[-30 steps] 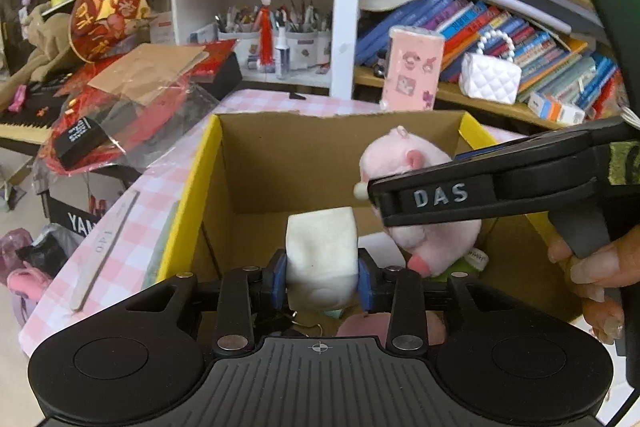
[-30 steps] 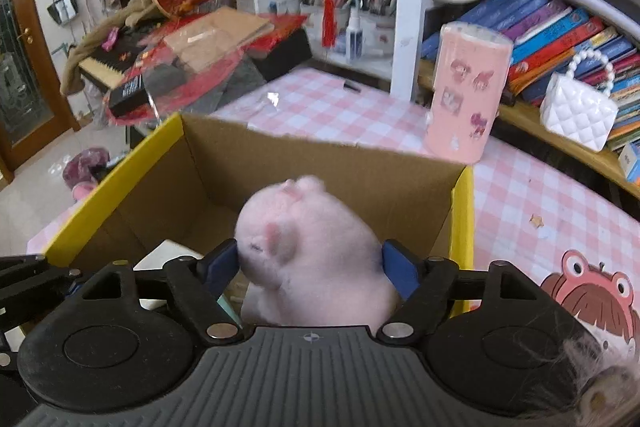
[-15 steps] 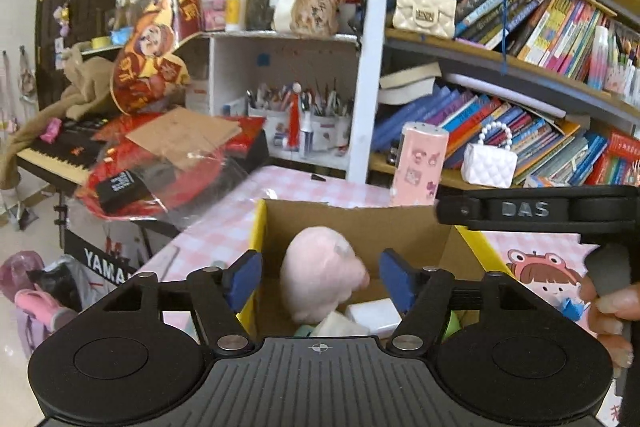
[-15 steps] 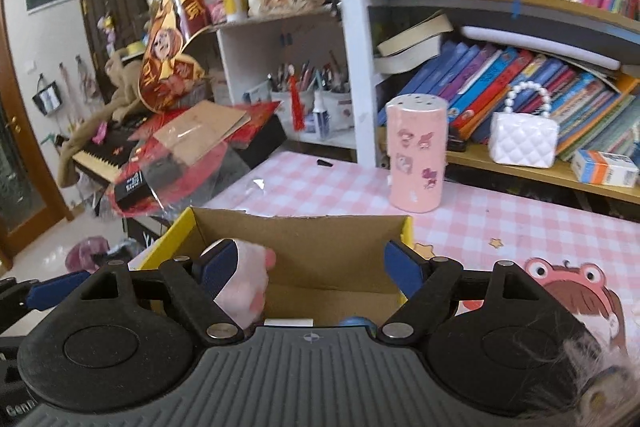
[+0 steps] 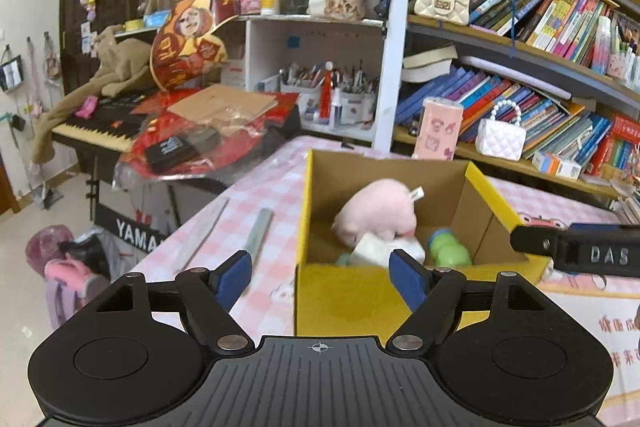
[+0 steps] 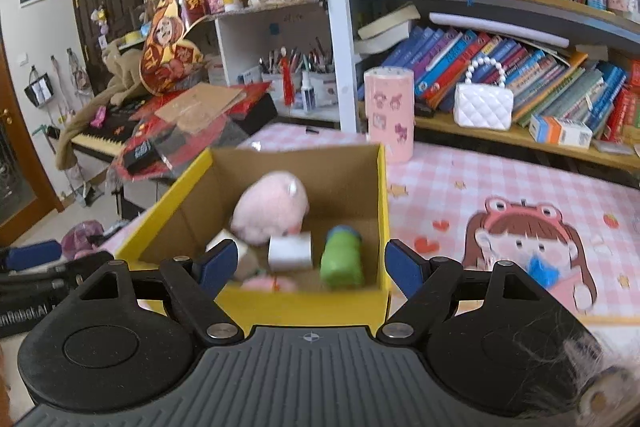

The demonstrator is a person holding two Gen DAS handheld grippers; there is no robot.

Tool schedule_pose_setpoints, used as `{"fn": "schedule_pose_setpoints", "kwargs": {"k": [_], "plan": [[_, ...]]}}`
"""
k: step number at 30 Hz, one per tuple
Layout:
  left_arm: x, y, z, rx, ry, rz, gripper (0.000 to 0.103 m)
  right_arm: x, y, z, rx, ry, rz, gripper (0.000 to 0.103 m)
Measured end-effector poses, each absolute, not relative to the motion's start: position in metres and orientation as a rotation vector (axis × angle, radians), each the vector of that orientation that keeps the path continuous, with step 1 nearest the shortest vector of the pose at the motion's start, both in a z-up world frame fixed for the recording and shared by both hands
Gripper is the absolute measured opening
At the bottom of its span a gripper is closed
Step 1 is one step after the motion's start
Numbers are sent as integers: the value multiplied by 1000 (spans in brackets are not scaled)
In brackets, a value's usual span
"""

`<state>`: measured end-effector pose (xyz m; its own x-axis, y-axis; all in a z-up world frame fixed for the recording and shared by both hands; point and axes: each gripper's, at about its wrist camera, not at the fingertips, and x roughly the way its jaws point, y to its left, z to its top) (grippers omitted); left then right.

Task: Organize objects
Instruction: 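Open both tools to drop the cube and pig plush into the box, then withdraw both tools from the box toward the cartoon girl print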

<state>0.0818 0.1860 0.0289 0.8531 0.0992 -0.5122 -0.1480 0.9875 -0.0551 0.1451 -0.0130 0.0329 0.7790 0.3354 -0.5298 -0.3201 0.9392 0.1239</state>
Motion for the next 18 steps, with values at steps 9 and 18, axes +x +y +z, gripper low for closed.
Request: {"fn": "schedule_pose_setpoints", "kwargs": {"k": [9, 18], "plan": [[46, 184, 16, -74, 585, 128, 79, 94, -14, 8, 11, 651, 349, 79], [21, 167, 1, -38, 638, 91, 82, 57, -23, -11, 3, 701, 321, 79]]}}
